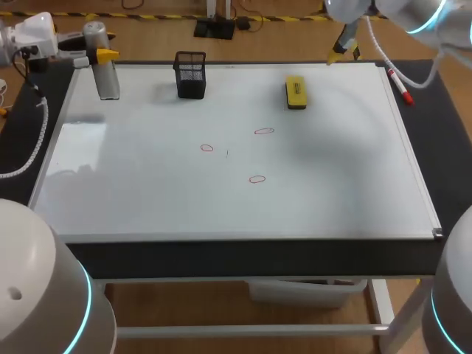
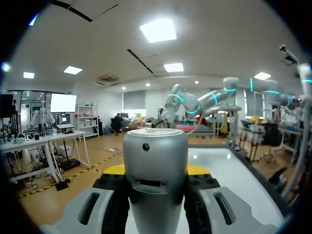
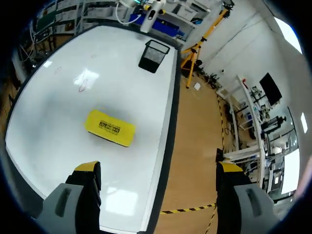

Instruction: Pick up the inspection probe, press it on each red-marked spot on the whiteboard one by one, put down the probe, pick up the eraser, and wipe off all the red marks.

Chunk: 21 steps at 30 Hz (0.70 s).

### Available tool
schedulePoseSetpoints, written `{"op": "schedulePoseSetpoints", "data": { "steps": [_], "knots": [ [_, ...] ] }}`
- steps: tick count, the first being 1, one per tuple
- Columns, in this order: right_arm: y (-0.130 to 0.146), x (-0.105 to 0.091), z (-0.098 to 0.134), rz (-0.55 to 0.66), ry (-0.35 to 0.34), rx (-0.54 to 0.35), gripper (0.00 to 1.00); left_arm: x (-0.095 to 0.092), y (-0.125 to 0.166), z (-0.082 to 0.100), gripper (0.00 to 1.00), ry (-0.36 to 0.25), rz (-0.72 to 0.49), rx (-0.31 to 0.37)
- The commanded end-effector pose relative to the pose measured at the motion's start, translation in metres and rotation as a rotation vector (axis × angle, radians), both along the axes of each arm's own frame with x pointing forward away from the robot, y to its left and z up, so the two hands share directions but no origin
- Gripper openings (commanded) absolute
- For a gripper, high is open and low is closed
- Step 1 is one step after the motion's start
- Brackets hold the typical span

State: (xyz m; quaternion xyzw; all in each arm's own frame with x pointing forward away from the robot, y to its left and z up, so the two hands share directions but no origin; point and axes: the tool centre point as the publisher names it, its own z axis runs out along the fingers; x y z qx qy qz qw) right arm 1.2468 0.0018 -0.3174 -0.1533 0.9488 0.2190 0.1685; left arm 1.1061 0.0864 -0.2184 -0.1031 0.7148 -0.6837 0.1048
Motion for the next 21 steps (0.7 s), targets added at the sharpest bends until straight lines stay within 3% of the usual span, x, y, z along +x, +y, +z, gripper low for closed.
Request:
{"op": "schedulePoseSetpoints", "data": {
  "steps": [1,7,13,21],
  "knots": [
    [0.009,0.001,-0.003,0.231,0.205,-0.186,1.0,-0.004,-0.002,0.002,0.0,-0.004,0.03,0.002],
    [0.019,-0.003,-0.006,0.332,0.14,-0.212,1.0,-0.004,-0.002,0.002,0.0,-0.004,0.03,0.002],
    [0.031,-0.006,0.005,0.326,0.058,-0.235,1.0,-0.004,-0.002,0.002,0.0,-0.004,0.03,0.002],
    [0.031,-0.006,0.005,0.326,0.058,-0.235,1.0,-0.004,-0.002,0.002,0.0,-0.004,0.03,0.002]
  ]
}}
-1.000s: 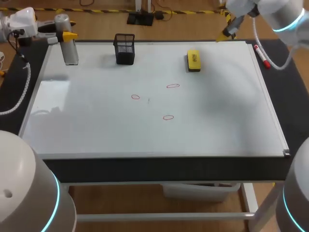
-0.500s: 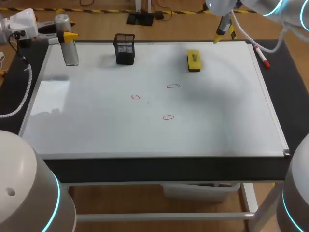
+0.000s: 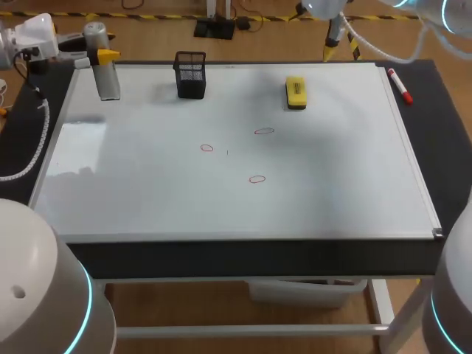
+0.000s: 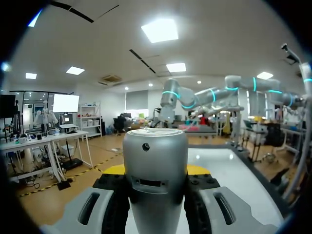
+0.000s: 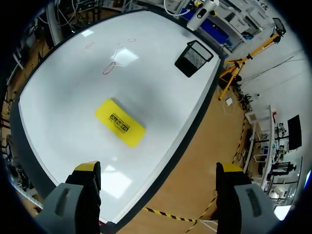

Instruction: Pick up the inspection probe, press it on each red-marked spot on the whiteboard one by one, put down the probe, pick up the eraser, and wipe off all the red marks.

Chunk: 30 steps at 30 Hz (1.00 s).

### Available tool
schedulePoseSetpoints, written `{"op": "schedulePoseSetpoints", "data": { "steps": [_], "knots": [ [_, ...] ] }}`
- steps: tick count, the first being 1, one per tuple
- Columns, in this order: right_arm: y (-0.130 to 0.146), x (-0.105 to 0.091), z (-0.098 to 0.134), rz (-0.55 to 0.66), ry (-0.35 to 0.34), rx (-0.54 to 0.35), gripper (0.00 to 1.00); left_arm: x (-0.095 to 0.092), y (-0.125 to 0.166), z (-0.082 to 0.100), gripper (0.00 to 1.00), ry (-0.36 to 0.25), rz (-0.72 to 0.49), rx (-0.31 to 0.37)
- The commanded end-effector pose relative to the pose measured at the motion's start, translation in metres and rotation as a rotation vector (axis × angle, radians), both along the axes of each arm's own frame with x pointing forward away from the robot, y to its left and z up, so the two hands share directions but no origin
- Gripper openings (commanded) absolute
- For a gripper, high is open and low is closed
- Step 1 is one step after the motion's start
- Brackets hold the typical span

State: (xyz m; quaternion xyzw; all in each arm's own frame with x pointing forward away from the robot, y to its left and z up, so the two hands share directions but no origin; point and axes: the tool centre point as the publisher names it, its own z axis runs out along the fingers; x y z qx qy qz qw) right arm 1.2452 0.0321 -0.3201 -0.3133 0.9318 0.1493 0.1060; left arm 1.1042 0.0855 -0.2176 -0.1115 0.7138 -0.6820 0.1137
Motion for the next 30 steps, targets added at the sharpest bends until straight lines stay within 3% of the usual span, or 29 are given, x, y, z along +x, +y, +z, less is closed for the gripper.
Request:
{"op": "schedulePoseSetpoints", "data": {
  "steps": [1,16,24,30],
  "knots": [
    [0.0,-0.004,0.008,0.008,0.031,-0.041,1.0,-0.002,-0.001,0.001,0.0,-0.003,0.005,0.001],
    [0.0,-0.004,0.008,0.008,0.031,-0.041,1.0,-0.002,-0.001,0.001,0.0,-0.003,0.005,0.001],
    [0.011,-0.017,-0.012,0.225,0.059,-0.141,1.0,-0.002,-0.001,0.001,0.0,-0.003,0.005,0.001],
    [0.018,-0.034,-0.028,0.364,0.041,-0.187,1.0,-0.002,-0.001,0.001,0.0,-0.003,0.005,0.001]
  ]
}}
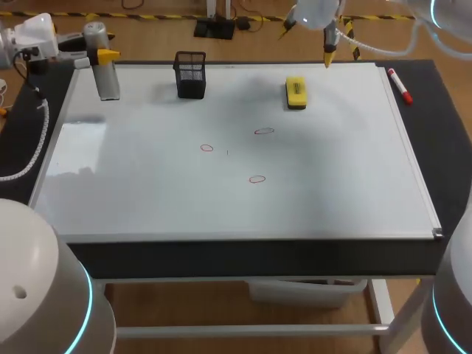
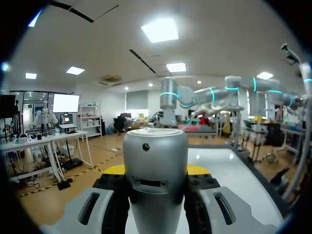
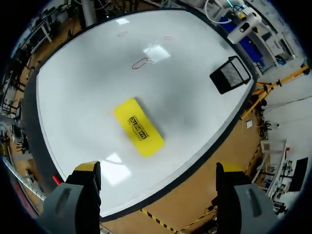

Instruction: Pick up the inspection probe, press it on each red-marked spot on the whiteboard one by one, put down the probe, pick up the eraser, and wipe off all the red marks.

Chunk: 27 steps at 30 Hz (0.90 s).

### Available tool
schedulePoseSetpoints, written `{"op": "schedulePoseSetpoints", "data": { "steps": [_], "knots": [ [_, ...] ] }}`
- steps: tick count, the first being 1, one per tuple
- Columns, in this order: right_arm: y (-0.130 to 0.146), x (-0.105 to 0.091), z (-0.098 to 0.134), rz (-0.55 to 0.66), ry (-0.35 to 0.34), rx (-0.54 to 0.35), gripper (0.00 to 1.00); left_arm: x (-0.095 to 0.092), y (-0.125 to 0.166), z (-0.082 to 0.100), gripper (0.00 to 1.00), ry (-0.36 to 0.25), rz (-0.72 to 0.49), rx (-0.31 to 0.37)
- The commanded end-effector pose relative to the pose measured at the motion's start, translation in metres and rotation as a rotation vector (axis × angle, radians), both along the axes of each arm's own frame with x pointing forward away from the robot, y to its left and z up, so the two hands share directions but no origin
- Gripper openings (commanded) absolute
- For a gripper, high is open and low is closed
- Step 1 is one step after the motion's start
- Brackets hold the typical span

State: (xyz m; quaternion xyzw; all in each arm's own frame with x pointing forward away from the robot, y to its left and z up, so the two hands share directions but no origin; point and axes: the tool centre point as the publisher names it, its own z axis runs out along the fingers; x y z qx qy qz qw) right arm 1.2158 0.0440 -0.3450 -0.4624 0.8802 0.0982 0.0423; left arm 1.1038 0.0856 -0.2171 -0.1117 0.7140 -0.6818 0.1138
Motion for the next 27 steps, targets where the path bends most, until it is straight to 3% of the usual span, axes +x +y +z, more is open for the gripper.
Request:
{"op": "schedulePoseSetpoints", "data": {
  "steps": [1,10,21,27],
  "knots": [
    [0.007,-0.006,-0.006,0.072,-0.001,-0.045,1.0,-0.001,-0.001,0.001,0.0,-0.003,0.005,0.001],
    [0.018,-0.024,-0.024,0.287,-0.06,-0.038,1.0,-0.001,-0.001,0.001,0.0,-0.003,0.005,0.001],
    [0.021,-0.038,-0.038,0.411,-0.058,-0.128,1.0,-0.001,-0.001,0.001,0.0,-0.003,0.005,0.001],
    [0.02,-0.045,-0.047,0.453,-0.049,-0.109,1.0,-0.001,-0.001,0.001,0.0,-0.003,0.005,0.001]
  ]
}}
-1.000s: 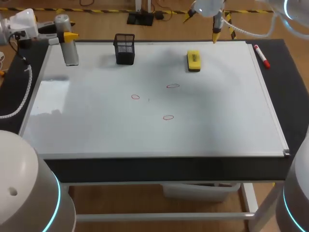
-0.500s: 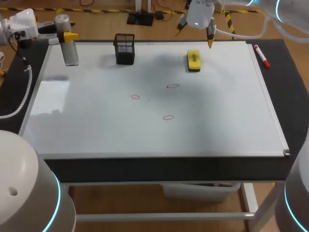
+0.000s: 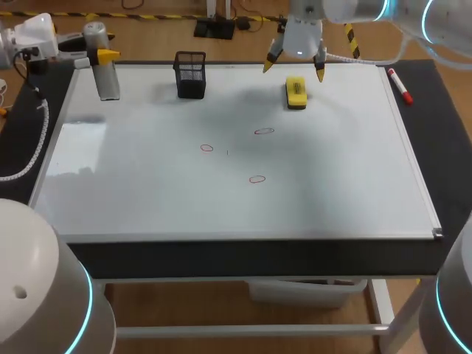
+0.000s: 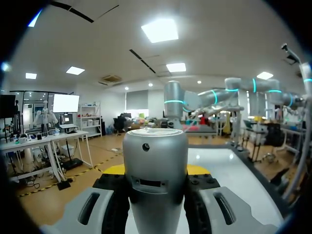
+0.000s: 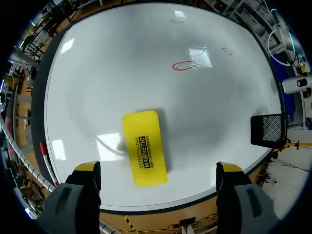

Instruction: Pick up the inspection probe, press it on each red-marked spot on the whiteboard one by one, put down the probe, pick up the eraser, and wipe off all the red marks.

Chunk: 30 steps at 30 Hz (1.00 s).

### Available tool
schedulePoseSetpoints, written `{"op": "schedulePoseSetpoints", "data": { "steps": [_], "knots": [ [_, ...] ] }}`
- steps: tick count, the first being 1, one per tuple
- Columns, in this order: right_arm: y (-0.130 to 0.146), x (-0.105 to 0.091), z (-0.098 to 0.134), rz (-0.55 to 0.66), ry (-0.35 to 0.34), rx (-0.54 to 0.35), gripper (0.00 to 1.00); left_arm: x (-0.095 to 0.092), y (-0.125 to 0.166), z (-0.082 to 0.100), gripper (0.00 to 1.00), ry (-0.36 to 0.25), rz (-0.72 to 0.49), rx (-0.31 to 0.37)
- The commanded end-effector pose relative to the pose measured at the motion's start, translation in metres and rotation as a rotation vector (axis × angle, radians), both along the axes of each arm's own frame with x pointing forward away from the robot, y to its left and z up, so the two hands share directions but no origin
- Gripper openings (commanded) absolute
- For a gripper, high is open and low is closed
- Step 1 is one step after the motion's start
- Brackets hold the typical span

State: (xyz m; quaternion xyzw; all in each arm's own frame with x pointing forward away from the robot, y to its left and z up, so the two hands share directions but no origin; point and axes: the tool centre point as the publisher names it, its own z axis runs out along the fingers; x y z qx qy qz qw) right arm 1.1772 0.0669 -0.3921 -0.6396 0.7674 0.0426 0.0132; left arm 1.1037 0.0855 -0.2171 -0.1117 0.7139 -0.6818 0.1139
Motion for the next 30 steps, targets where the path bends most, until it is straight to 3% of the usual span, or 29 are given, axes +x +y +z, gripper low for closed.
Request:
{"op": "schedulePoseSetpoints", "data": {
  "steps": [1,10,30],
  "knots": [
    [-0.003,-0.008,-0.002,0.049,0.003,0.007,1.0,-0.001,-0.001,0.001,0.0,-0.003,0.005,0.001],
    [-0.006,-0.012,-0.008,0.123,0.032,-0.006,1.0,-0.001,-0.001,0.001,0.0,-0.003,0.005,0.001],
    [-0.01,-0.01,-0.031,0.154,0.074,-0.023,1.0,-0.001,-0.001,0.001,0.0,-0.003,0.005,0.001]
  ]
}}
